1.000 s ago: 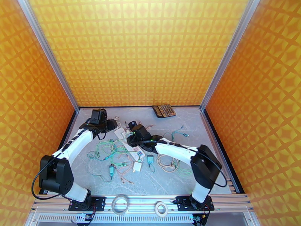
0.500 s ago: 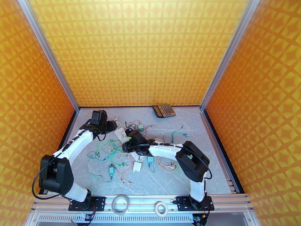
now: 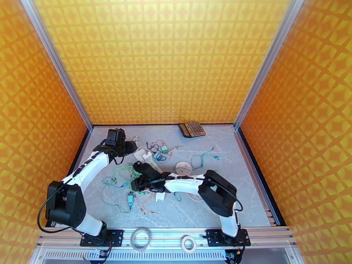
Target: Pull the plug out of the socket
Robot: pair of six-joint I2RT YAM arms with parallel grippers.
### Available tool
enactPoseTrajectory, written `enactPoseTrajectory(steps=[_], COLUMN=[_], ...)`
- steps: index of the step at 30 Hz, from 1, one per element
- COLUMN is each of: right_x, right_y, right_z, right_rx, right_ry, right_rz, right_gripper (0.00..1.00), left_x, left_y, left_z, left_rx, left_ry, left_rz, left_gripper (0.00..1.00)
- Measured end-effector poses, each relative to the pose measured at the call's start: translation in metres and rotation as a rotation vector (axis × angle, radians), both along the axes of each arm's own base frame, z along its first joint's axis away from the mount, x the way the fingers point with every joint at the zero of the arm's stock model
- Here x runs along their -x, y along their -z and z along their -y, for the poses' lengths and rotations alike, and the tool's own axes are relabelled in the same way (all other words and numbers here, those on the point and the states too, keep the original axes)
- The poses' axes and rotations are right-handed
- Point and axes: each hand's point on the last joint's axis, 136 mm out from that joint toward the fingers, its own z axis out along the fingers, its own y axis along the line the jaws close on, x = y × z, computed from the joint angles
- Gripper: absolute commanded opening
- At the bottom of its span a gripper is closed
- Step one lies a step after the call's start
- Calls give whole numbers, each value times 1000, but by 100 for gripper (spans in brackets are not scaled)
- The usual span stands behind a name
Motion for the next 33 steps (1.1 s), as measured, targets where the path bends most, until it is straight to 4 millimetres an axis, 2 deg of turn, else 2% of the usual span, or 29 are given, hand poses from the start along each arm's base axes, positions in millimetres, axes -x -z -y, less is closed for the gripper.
enactPoseTrajectory(steps=[6,9,12,18,21,24,29,33], right_x=[14,19,22,20,18,16,3,-14], right_y=[1,0,4,10,9,-6,-57,-85], right_z=[-27,-36,-38,-30,-18,1,33,64], right_rx=[32,45,59,108,147,180,178,171], right_ry=[-72,-102,-119,-117,-107,-88,-28,38], right_rz=[39,58,66,86,116,166,280,337], right_gripper=[40,47,55,59,62,65,66,67], left_x=[0,0,0,0,0,0,0,0], left_y=[1,1,1,1,1,1,2,2], left_z=[0,0,0,0,0,0,0,0], left_rx=[0,-1,-1,-1,-1,-1,-1,-1], left_ry=[0,0,0,0,0,0,0,0], left_rz=[-2,-3,-3,-3,-3,-3,-4,-6], left_gripper=[42,42,42,42,42,42,42,43])
